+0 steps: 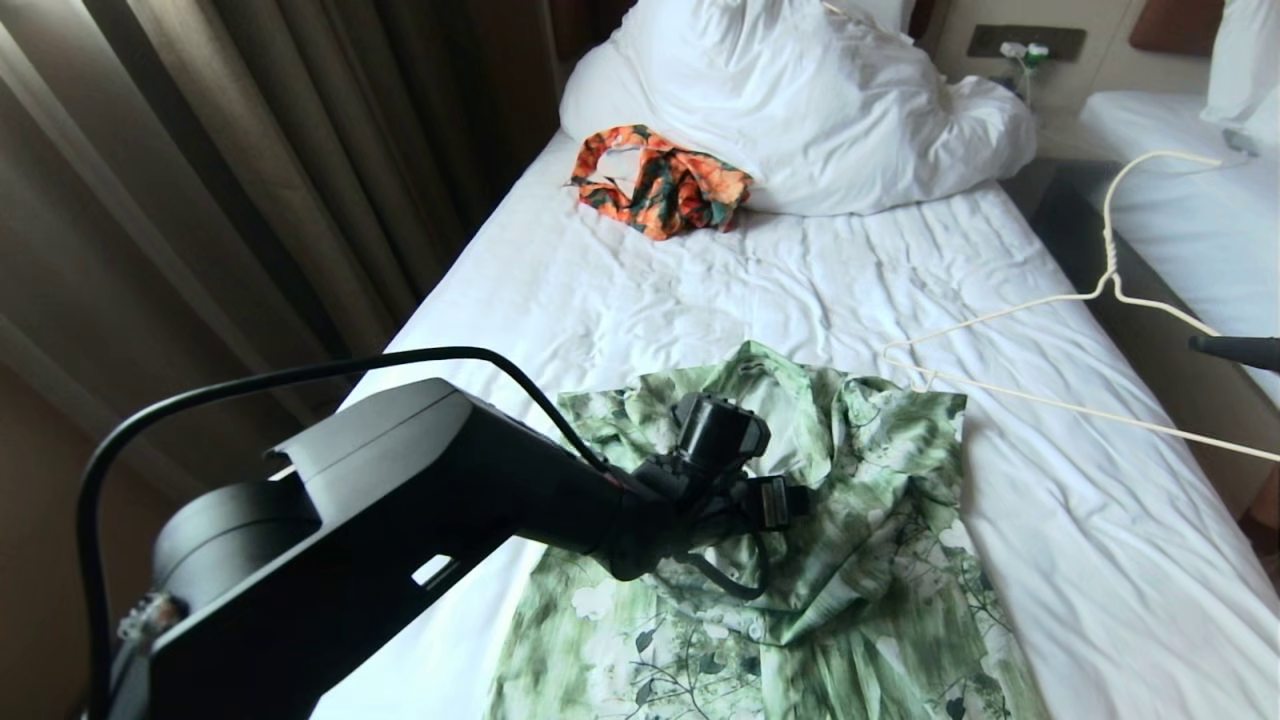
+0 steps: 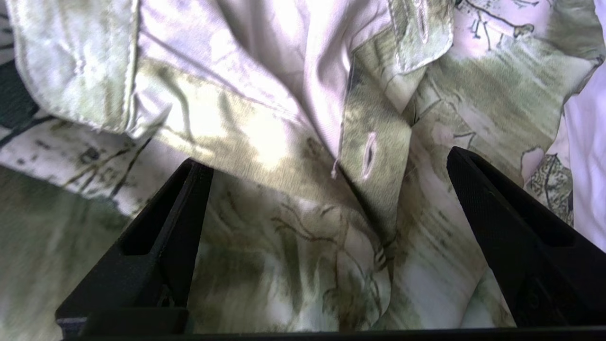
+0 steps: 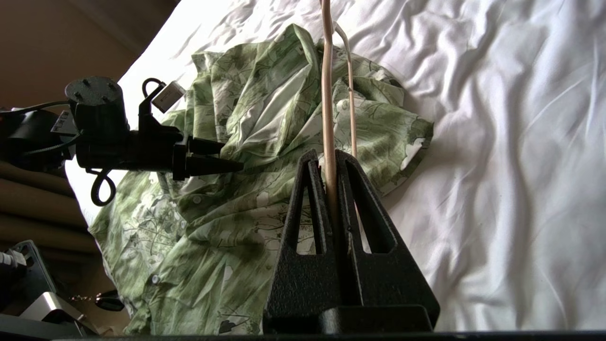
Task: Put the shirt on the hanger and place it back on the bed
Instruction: Lift the shirt and hanger
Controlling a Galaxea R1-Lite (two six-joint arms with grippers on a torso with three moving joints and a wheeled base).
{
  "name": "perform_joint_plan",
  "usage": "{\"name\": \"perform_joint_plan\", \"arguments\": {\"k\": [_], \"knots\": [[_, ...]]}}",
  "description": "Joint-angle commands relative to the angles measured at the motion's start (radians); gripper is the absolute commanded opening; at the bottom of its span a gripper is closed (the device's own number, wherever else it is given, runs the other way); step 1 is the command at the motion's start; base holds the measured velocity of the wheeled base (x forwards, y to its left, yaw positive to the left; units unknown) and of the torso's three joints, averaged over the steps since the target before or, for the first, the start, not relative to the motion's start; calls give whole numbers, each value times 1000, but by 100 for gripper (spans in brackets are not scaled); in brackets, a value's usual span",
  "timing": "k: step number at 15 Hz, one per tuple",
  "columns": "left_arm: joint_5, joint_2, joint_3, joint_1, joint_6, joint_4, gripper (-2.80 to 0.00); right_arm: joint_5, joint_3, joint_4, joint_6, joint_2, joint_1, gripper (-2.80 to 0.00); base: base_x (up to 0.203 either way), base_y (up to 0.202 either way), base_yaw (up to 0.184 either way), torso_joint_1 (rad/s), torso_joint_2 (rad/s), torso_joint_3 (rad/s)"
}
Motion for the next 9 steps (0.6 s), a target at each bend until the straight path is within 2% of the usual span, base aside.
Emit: {"name": "perform_joint_plan", "arguments": {"k": [1,4,6,9], "knots": [[1,-30,25,8,-3,-6,0,7,-2,0,-1,9,6,-280,0,0,0,0,0,0],[-19,-10,-43,23,-22,6,0,6,0,0,1,5,10,-280,0,0,0,0,0,0],[-47,18,-89,21,-53,57,0,-1,-9,0,1,4,0,-280,0,0,0,0,0,0],[-57,47,-116,22,-62,115,0,-14,-31,1,1,2,-14,-280,0,0,0,0,0,0]]}}
